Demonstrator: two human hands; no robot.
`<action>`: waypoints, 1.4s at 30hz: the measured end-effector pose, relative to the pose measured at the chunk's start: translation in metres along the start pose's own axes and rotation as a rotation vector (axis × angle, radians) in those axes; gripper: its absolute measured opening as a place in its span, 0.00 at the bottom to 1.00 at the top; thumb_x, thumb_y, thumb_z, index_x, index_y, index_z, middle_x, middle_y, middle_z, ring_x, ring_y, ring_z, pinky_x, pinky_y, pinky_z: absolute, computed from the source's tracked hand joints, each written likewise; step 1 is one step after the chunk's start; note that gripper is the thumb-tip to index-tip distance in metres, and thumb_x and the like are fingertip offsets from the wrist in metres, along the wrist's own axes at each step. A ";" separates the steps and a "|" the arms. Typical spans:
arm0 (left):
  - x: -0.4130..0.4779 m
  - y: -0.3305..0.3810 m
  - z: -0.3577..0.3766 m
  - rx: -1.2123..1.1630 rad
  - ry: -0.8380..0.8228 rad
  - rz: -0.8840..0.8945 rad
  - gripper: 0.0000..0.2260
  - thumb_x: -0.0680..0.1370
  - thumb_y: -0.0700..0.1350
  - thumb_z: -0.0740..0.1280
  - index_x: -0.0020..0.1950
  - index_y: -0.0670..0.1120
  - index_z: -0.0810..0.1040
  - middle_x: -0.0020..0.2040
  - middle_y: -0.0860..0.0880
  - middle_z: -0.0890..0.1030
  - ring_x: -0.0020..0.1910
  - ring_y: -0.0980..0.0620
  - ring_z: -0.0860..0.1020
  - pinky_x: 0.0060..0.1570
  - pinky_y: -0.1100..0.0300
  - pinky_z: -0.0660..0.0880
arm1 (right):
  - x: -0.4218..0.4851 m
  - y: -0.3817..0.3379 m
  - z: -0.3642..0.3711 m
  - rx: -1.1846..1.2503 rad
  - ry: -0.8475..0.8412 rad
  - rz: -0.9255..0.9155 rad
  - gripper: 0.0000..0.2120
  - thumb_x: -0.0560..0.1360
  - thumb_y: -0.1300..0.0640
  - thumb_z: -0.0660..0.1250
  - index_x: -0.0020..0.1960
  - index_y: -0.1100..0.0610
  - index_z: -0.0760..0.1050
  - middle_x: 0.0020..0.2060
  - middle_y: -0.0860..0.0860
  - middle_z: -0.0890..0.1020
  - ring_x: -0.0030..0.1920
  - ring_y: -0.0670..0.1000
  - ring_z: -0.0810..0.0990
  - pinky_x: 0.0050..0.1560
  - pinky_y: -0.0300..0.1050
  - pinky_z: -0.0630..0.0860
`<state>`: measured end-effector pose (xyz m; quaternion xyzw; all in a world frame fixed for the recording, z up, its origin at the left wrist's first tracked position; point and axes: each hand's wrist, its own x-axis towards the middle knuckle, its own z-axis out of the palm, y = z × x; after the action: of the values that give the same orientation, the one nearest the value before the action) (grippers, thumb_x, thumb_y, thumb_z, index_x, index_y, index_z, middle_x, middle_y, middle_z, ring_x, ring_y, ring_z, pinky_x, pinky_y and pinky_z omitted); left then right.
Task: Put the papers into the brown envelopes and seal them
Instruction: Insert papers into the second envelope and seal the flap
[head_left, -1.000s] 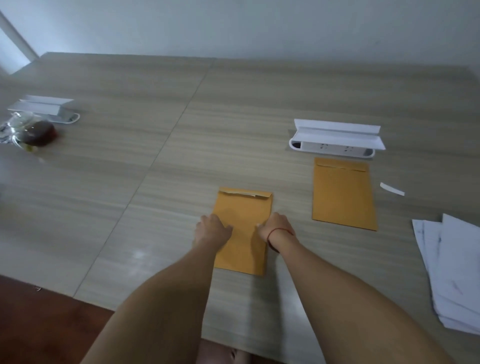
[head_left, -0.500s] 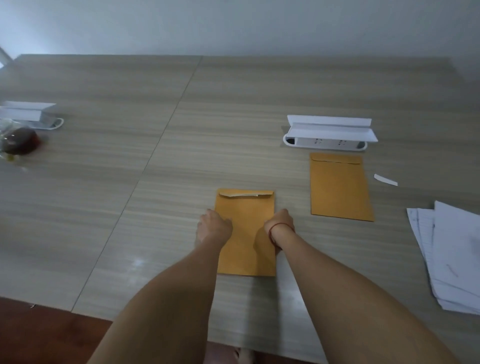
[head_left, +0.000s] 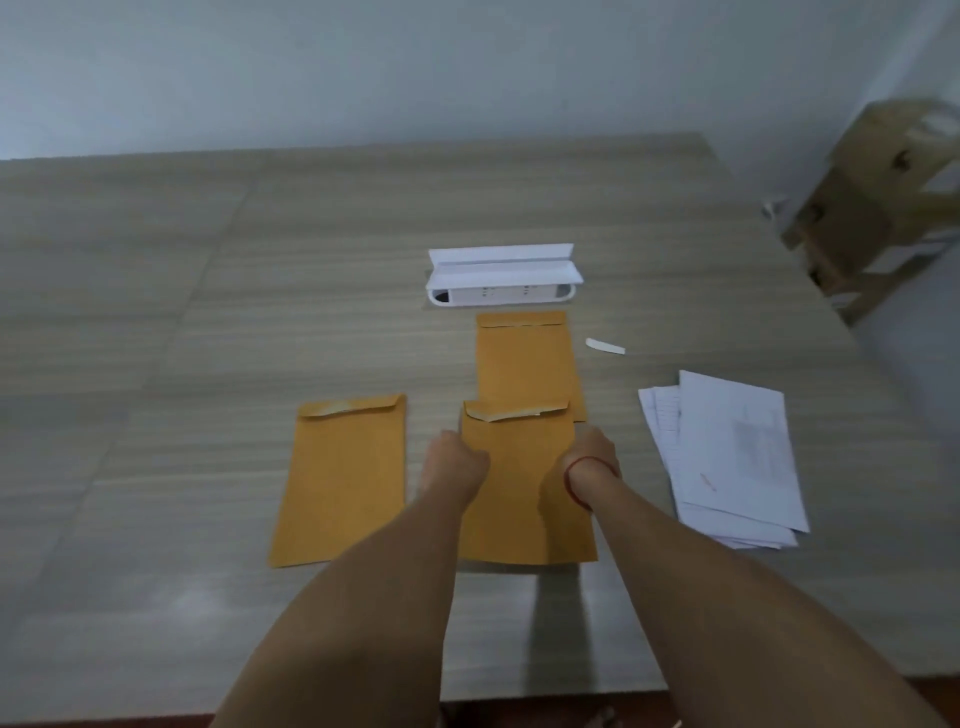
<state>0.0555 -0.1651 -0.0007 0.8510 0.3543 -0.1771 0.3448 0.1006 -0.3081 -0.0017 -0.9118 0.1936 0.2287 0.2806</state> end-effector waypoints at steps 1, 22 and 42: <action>-0.004 0.005 0.011 0.010 -0.010 0.001 0.16 0.78 0.50 0.66 0.59 0.40 0.72 0.49 0.46 0.75 0.45 0.47 0.74 0.42 0.55 0.74 | 0.004 0.011 -0.005 -0.009 -0.003 0.012 0.09 0.78 0.69 0.57 0.46 0.62 0.74 0.53 0.58 0.80 0.51 0.57 0.80 0.45 0.46 0.72; -0.006 0.034 0.083 0.323 0.003 0.261 0.32 0.78 0.51 0.64 0.78 0.51 0.51 0.68 0.42 0.68 0.65 0.41 0.72 0.62 0.47 0.73 | 0.060 0.055 -0.018 -0.341 -0.236 -0.455 0.38 0.76 0.64 0.60 0.78 0.43 0.46 0.63 0.57 0.72 0.61 0.58 0.74 0.61 0.54 0.75; 0.030 0.067 0.071 0.323 -0.109 0.169 0.33 0.75 0.51 0.69 0.76 0.51 0.56 0.67 0.45 0.73 0.66 0.43 0.72 0.61 0.50 0.73 | 0.078 0.036 -0.034 -0.399 -0.302 -0.416 0.33 0.77 0.64 0.60 0.77 0.49 0.51 0.57 0.57 0.77 0.57 0.57 0.77 0.58 0.51 0.77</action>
<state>0.1201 -0.2354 -0.0356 0.9112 0.2293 -0.2477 0.2360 0.1581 -0.3735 -0.0326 -0.9247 -0.0894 0.3325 0.1625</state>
